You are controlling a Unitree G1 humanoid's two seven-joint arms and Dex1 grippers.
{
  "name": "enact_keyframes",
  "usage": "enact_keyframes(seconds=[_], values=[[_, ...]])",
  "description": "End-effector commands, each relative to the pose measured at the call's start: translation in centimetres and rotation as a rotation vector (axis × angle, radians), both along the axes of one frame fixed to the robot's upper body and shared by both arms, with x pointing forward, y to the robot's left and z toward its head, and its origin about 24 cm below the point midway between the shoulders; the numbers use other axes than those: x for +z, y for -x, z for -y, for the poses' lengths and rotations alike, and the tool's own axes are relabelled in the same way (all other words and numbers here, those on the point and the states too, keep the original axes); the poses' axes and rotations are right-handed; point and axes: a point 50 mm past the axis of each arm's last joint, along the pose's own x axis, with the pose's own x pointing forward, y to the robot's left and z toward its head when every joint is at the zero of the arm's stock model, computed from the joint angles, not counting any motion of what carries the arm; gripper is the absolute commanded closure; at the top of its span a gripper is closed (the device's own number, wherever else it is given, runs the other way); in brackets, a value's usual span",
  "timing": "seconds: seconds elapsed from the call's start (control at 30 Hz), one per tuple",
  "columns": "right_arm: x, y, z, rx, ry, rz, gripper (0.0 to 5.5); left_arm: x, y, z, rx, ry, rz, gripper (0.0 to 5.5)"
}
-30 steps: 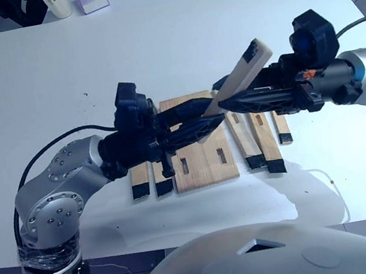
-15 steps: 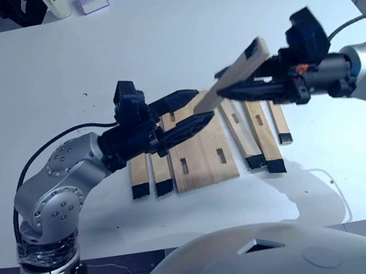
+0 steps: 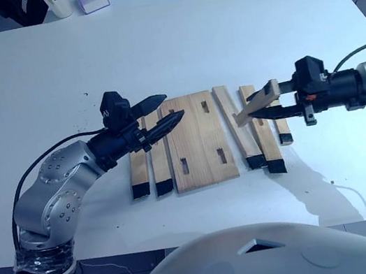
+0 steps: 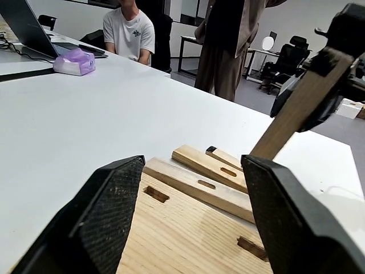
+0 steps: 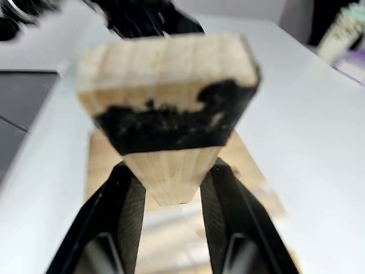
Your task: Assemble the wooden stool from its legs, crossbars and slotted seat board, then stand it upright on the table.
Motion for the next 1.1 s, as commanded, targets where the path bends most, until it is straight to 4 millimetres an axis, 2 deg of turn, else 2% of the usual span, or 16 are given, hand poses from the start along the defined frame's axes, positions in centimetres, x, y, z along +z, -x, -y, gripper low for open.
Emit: enact_keyframes(seconds=[0.03, 0.1, 0.2, 0.3, 0.47, 0.87, 0.97, 1.1], values=[[0.0, -0.7, 3.0, -0.054, 0.082, 0.027, 4.2, -0.4, 0.3, -0.2, 0.04, -0.016, -0.001, 2.35], [-0.4, -1.1, 3.5, -0.06, 0.095, 0.035, 4.2, -0.5, 0.5, 0.0, 0.047, -0.011, 0.001, 2.35], [-1.7, -1.5, 3.3, -0.044, 0.117, 0.053, 4.2, -0.6, 0.6, 0.3, 0.049, -0.005, 0.0, 2.35], [-3.3, -1.3, 2.8, -0.017, 0.139, 0.06, 4.2, -0.6, 0.6, 0.5, 0.039, -0.004, -0.002, 2.35], [-4.7, -1.0, 3.1, -0.012, 0.17, 0.073, 4.2, -0.4, 0.7, 0.4, 0.027, -0.003, -0.005, 2.35], [-6.3, -0.8, 3.4, -0.007, 0.166, 0.089, 4.2, -0.3, 0.5, 0.5, 0.012, -0.002, -0.009, 2.35], [-6.8, -0.5, 3.3, 0.006, 0.159, 0.039, 4.2, -0.2, 0.5, 0.6, 0.012, -0.004, -0.008, 2.35], [-7.8, -0.1, 3.8, -0.02, 0.131, -0.163, 4.2, -0.2, 0.4, 0.7, 0.007, -0.004, -0.008, 2.35]])
